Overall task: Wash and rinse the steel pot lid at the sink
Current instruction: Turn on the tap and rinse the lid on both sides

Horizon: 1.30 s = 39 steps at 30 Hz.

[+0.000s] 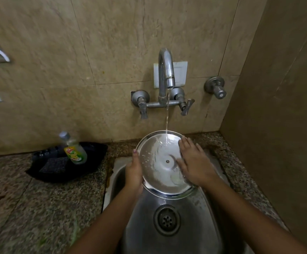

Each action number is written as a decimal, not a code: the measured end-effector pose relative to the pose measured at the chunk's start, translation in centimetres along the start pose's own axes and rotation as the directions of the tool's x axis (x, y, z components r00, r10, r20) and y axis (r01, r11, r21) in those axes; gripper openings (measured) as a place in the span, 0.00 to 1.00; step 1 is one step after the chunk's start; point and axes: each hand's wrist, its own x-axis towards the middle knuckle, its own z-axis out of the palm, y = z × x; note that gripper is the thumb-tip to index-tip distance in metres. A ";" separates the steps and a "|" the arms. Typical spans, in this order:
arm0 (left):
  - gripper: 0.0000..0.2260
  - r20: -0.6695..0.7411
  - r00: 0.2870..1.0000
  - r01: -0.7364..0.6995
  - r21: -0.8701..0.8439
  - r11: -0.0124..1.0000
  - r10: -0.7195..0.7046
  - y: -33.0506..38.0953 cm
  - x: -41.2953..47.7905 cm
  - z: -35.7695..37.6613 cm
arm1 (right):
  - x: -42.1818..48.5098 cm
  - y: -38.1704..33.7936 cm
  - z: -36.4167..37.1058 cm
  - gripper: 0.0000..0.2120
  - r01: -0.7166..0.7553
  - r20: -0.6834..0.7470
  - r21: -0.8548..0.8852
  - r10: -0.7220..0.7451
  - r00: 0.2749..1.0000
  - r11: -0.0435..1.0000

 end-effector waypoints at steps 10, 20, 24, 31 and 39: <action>0.22 0.033 0.995 -0.098 0.093 0.991 0.095 2.0 0.0 -0.6 | -1.3 -4.6 0.4 0.28 0.533 0.065 0.076 -0.538 0.840 0.842; 0.18 -0.028 0.995 -0.094 0.003 0.996 0.094 2.4 0.4 -0.8 | 2.0 1.0 -2.5 0.18 0.078 -0.214 0.509 0.038 0.976 0.857; 0.18 0.044 0.983 -0.178 0.017 0.984 0.177 3.7 -0.5 0.0 | 7.8 -1.5 -7.1 0.21 -0.212 -0.140 0.822 0.549 0.824 0.528; 0.17 0.075 0.978 -0.194 0.010 0.981 0.193 4.1 -0.8 0.2 | 11.2 -1.5 -8.5 0.27 -0.250 -0.156 0.800 0.592 0.791 0.546; 0.20 0.047 0.986 -0.159 -0.005 0.987 0.159 3.8 -0.7 0.3 | 11.9 -1.2 -9.4 0.34 -0.383 -0.078 0.683 0.584 0.808 0.622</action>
